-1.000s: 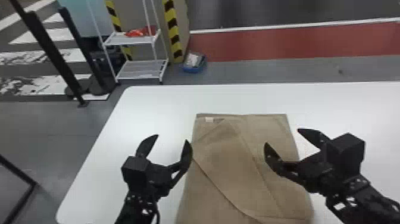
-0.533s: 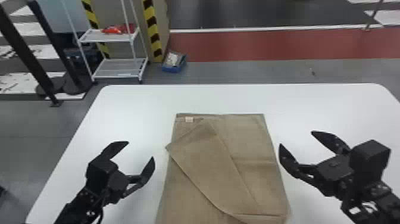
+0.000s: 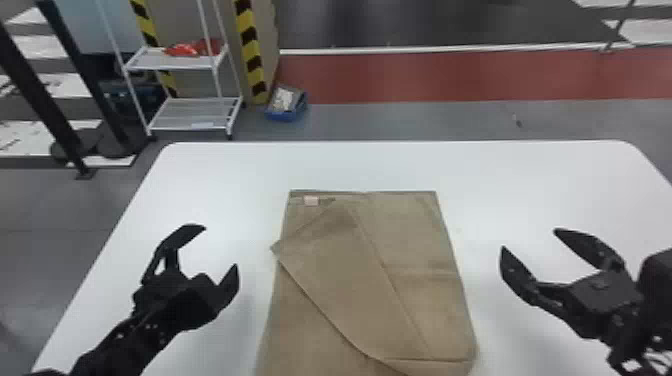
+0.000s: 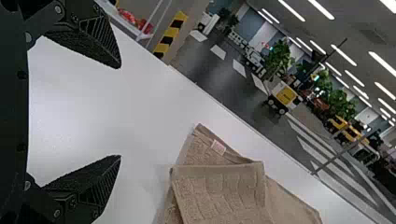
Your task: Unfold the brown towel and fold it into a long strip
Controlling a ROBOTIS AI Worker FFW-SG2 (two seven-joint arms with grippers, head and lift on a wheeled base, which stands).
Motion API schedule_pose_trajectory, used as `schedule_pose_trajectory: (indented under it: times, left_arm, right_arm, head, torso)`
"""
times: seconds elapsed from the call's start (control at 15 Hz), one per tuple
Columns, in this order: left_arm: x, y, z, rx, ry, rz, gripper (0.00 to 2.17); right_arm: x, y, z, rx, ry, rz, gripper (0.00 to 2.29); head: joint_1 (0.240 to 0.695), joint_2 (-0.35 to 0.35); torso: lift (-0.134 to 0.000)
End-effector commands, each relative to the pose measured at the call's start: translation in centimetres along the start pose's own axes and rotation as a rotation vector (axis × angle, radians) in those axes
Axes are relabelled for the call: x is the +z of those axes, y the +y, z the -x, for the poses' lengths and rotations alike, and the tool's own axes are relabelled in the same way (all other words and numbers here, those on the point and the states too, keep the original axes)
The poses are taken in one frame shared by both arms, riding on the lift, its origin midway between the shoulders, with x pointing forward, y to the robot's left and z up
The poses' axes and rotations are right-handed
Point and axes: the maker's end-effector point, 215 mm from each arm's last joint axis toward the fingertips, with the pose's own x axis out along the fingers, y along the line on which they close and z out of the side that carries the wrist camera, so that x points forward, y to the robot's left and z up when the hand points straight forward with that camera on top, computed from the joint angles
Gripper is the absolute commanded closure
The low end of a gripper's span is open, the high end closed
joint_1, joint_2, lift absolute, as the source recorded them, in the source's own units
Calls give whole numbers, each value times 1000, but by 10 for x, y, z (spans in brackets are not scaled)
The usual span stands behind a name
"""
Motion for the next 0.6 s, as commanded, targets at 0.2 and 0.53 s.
schedule_pose_trajectory:
  times: [0.2,0.53]
  left_arm:
    - [47,-31,-10,-45,-50,-277,215]
    - [58,-26,-26,-52,-46,-433,215]
  right_arm:
    - [-5,-22,10,-25,6,-16,76]
    - [-9,-24,10,-23,16,-15,76]
  head:
    - [695,-30]
    - [695,-83]
  torso:
    - [-123]
    - [-123]
